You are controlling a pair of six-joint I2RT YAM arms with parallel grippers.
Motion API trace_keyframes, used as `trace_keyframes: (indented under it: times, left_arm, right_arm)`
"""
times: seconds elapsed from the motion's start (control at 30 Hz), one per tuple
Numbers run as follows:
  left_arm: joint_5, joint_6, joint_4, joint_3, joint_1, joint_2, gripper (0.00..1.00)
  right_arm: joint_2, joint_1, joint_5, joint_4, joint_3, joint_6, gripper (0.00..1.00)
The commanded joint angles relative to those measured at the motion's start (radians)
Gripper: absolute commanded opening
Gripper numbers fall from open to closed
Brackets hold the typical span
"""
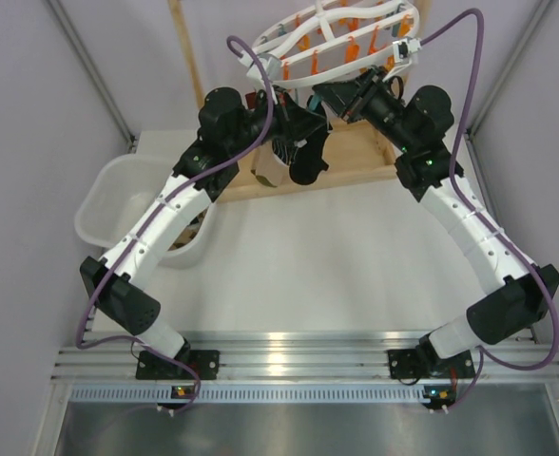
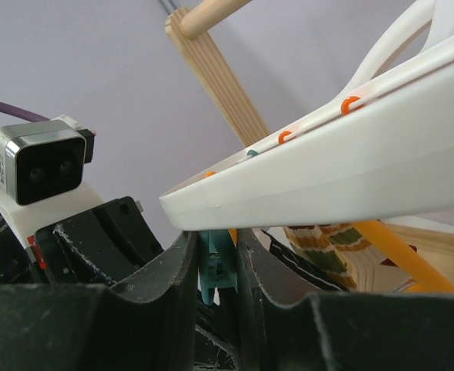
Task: Clip the socks to the hanger
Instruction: Clamp the sock onto the hanger.
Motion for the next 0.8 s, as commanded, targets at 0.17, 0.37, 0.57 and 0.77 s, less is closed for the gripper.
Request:
trace_keyframes:
  times: [0.17, 0.37, 0.57, 0.77]
  left_arm:
    - [-0.015, 0.017, 0.057, 0.037, -0.003, -0.039, 0.0]
    - [-0.004, 0.014, 0.094, 0.024, -0.001, -0.051, 0.0]
    - [-0.009, 0.02, 0.093, 0.015, -0.001, -0.062, 0.0]
    - [-0.024, 0.026, 0.077, -0.003, 0.0, -0.079, 0.0]
  right_arm:
    - [-0.028, 0.001, -0.007, 0.027, -0.015, -0.018, 0.12]
    - [-0.025, 0.001, -0.015, 0.029, -0.015, -0.018, 0.48]
    - [-0.027, 0.001, -0.021, 0.029, -0.015, -0.015, 0.58]
    - [-0.038, -0.001, -0.039, 0.022, -0.024, -0.018, 0.62]
